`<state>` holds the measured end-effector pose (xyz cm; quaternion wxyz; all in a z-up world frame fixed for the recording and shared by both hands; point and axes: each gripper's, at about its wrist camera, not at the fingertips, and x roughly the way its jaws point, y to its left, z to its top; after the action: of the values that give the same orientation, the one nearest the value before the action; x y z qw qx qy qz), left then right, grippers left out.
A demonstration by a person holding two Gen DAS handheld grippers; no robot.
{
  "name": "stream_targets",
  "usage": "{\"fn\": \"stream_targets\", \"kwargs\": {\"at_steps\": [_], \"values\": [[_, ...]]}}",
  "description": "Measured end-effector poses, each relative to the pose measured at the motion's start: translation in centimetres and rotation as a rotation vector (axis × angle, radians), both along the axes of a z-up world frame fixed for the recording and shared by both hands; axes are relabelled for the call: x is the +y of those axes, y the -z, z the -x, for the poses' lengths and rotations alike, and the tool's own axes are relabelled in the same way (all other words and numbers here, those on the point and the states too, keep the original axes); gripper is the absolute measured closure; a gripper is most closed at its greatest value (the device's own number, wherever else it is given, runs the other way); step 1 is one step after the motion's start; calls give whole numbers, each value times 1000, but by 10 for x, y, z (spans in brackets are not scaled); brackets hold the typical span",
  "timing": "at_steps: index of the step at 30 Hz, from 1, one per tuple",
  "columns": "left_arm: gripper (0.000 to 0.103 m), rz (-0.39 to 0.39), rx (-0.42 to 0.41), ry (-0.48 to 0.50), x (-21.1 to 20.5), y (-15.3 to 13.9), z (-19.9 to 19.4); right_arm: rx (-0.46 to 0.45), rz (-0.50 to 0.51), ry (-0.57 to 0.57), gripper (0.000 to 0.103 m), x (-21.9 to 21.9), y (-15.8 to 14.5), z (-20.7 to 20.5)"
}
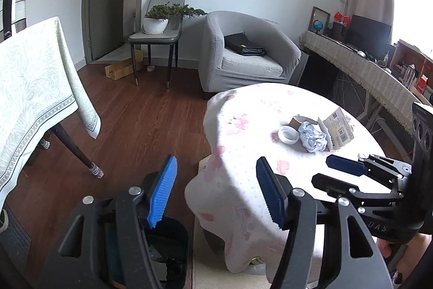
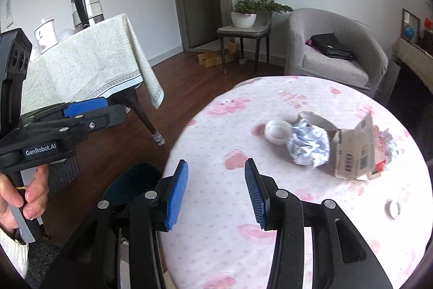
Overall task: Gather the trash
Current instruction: 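Move both grippers back over the table toward the crumpled paper, then grasp the crumpled blue paper with the left gripper while the right grasps a white box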
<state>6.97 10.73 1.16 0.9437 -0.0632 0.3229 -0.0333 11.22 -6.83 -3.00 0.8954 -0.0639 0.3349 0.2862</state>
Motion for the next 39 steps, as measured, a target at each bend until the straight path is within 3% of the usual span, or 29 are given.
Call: {"fn": "stream_targets", "kwargs": {"at_steps": [18,30,39], "values": [[34,-17,58,164,-119,30,-62,-34,-78,211,59,-134,-10,-30],[38,-9,157,239,-159,59,-96,51,-145,181,59,-144,-3,-65],[42,-14,201,237,-164,67,-123,107,-154,167,67,-136,7,-93]]}}
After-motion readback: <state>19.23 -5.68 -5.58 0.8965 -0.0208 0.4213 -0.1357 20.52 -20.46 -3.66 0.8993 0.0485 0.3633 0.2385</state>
